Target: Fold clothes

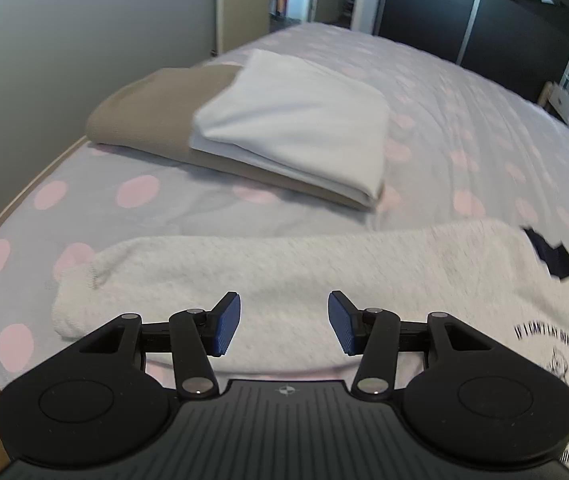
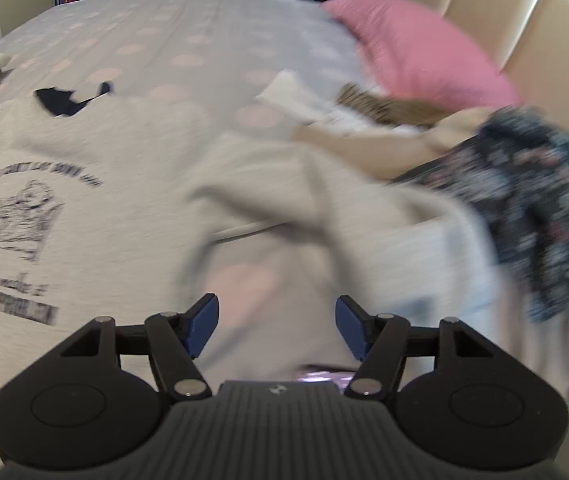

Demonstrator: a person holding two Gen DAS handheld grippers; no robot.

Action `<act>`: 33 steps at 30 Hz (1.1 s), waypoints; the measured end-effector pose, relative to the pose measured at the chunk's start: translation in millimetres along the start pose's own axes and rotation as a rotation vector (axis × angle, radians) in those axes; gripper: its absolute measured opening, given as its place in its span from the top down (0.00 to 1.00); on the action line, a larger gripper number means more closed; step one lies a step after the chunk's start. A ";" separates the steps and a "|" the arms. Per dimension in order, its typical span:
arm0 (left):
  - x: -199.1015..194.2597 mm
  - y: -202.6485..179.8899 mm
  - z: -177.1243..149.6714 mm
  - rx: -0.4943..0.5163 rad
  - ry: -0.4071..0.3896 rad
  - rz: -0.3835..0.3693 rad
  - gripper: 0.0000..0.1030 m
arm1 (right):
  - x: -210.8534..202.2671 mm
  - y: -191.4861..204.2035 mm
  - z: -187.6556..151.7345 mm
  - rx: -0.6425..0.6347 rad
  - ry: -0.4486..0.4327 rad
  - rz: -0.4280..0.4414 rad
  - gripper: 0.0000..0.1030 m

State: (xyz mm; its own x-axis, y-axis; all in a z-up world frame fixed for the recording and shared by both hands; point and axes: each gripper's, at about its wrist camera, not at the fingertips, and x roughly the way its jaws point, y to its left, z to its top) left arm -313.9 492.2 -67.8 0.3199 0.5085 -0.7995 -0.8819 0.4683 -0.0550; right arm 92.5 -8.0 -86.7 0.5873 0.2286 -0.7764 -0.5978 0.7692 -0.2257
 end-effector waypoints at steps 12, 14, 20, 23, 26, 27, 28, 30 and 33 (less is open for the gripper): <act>4.0 -43.6 -2.0 0.118 0.012 0.010 0.55 | -8.9 -102.4 -14.1 0.054 -0.010 -0.108 0.50; 4.8 -47.7 -4.3 0.138 0.021 0.017 0.55 | -0.9 -107.8 -17.1 0.083 -0.004 -0.091 0.51; 9.2 -48.9 -6.2 0.136 0.040 0.030 0.55 | 27.8 -96.7 -23.4 0.037 0.025 -0.070 0.46; 13.6 -48.8 -6.1 0.134 0.053 0.032 0.55 | 42.8 -97.4 -23.7 0.024 0.029 -0.104 0.49; 18.6 -51.4 -7.2 0.151 0.068 0.054 0.55 | 50.6 -102.9 -22.0 0.044 0.026 -0.121 0.74; 19.6 -52.7 -7.5 0.156 0.073 0.056 0.55 | 50.9 -104.9 -21.0 0.056 0.022 -0.124 0.77; 20.3 -54.2 -7.5 0.162 0.077 0.055 0.55 | 47.9 -106.0 -19.7 0.062 0.015 -0.124 0.78; 20.9 -58.4 -7.8 0.175 0.080 0.052 0.55 | 40.4 -108.1 -17.0 0.073 -0.003 -0.123 0.84; 22.6 -67.1 -8.3 0.203 0.081 0.050 0.55 | 19.3 -114.4 -5.4 0.082 -0.053 -0.142 0.86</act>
State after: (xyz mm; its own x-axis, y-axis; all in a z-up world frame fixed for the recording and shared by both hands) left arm -250.5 466.2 -87.2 0.2417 0.4790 -0.8439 -0.8057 0.5838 0.1006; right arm 169.3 -94.8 -79.1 0.6919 0.1436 -0.7076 -0.4615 0.8416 -0.2804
